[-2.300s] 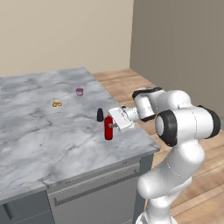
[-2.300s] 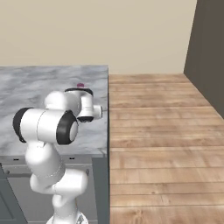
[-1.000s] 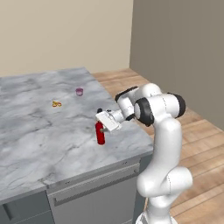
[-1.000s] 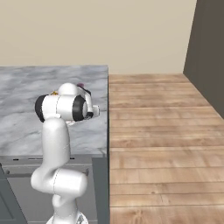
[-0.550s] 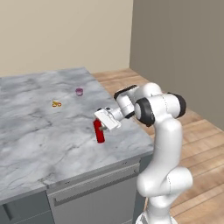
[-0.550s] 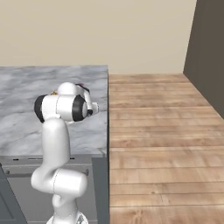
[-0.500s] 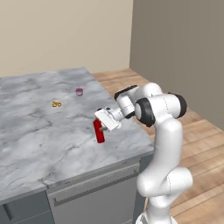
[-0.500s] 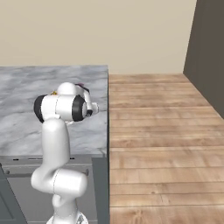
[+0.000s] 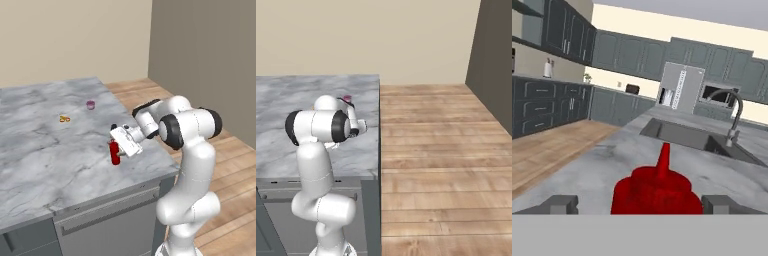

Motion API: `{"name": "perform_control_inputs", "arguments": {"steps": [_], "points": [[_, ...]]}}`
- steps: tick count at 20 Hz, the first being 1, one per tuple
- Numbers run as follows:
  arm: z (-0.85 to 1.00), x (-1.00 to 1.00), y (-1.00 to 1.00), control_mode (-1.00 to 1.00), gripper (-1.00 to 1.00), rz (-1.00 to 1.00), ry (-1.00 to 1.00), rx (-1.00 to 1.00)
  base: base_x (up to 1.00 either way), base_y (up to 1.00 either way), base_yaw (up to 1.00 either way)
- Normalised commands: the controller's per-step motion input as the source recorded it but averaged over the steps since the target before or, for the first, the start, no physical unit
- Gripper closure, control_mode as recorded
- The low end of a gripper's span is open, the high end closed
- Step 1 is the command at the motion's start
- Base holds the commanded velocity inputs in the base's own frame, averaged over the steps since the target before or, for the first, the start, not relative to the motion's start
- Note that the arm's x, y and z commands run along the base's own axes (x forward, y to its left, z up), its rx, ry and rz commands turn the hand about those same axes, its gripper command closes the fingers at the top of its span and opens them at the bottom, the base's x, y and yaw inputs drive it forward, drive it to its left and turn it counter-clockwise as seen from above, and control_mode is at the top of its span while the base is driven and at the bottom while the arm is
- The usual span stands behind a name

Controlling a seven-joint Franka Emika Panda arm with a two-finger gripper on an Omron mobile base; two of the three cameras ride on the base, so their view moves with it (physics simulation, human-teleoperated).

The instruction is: Move the shaker and ketchup from the cabinet to the dining counter.

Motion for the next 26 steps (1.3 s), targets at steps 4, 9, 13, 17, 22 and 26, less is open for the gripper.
{"name": "perform_control_inputs", "arguments": {"steps": [4, 9, 13, 17, 22, 26], "points": [[0.2, 0.19, -0.05, -1.0, -1.0, 0.0, -0.09, 0.0, 0.0, 0.0, 0.0], [0.28, 0.1, -0.23, -1.0, -1.0, 0.0, -0.06, 0.0, 0.0, 0.0, 0.0], [0.25, -0.06, -0.26, -1.0, -1.0, 0.0, -0.05, 0.0, 0.0, 0.0, 0.0], [0.54, -0.35, -0.19, -1.0, -1.0, 0.0, -0.05, 0.0, 0.0, 0.0, 0.0], [0.91, -0.9, 0.0, -1.0, -1.0, 0.0, -0.21, -0.05, 0.0, 0.0, 0.0], [0.78, -1.0, 0.15, -1.0, -1.0, 0.0, -0.55, -0.25, 0.0, 0.0, 0.0]]}}
